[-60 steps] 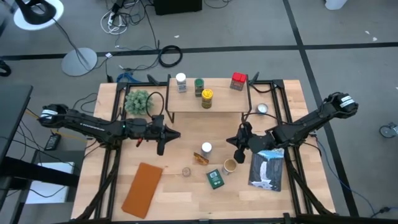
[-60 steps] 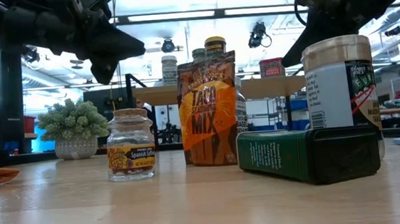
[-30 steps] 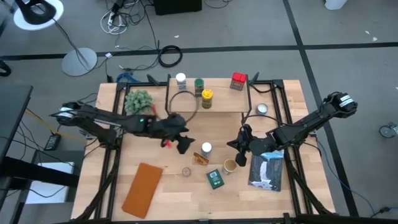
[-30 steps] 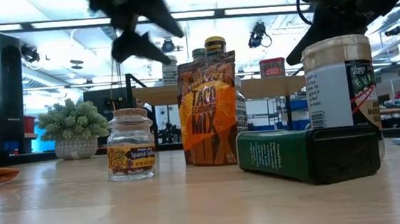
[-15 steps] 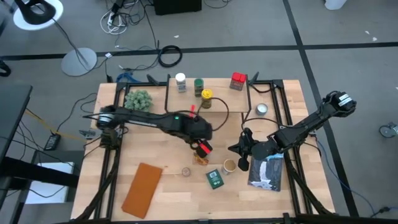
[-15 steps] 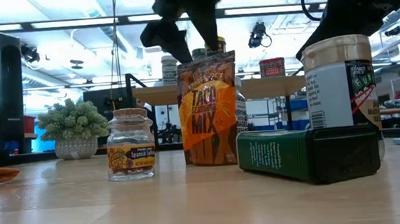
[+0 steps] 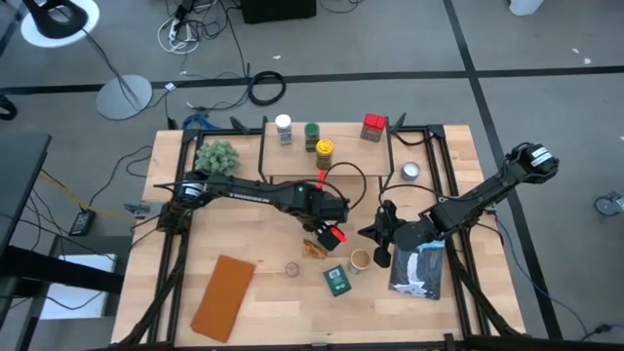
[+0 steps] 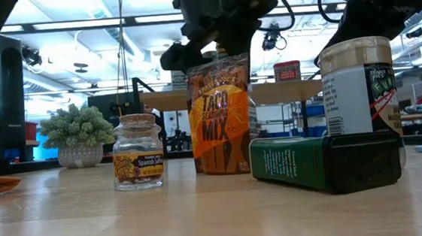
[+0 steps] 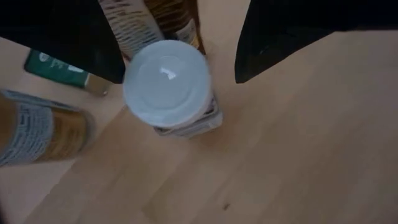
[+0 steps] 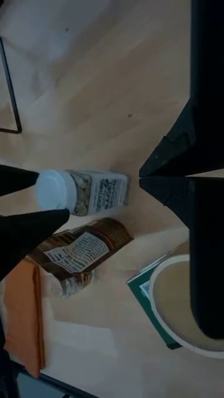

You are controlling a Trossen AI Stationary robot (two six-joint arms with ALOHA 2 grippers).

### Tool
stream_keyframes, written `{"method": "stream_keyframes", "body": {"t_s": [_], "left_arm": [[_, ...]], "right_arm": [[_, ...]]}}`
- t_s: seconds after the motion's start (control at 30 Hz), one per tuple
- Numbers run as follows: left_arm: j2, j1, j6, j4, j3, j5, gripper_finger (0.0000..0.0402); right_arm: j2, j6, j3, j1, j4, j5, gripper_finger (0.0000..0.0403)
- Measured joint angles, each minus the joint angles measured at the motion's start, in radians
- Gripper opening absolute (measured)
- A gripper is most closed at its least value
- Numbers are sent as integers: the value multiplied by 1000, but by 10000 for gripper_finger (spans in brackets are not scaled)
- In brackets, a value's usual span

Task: Shelf spices
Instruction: Put the white seasoning bottle on the shelf

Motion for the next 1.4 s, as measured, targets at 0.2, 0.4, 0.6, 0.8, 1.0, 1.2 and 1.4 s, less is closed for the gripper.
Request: {"method": "stream_keyframes", "body": {"t_s": [0.2, 0.4, 0.6, 0.8, 1.0, 1.2, 1.4], "left_arm": [[0, 0, -20, 19, 0, 0, 308], [0, 8, -50, 20, 0, -40, 308], [10, 11, -97, 24, 0, -39, 308], [51, 17, -153, 23, -3, 22, 308], [82, 28, -175, 45, -3, 30, 308], [80, 31, -175, 62, -3, 25, 303], [86, 32, -195, 60, -3, 20, 255]], "right_arm": [[0, 0, 0, 0, -3, -1, 0], [0, 5, 0, 0, -3, -1, 0], [0, 6, 0, 0, -3, -1, 1], [0, 7, 0, 0, -4, -1, 1], [0, 8, 0, 5, -9, -6, 1], [0, 8, 0, 6, -10, -11, 1], [0, 8, 0, 6, -14, -19, 1]]}}
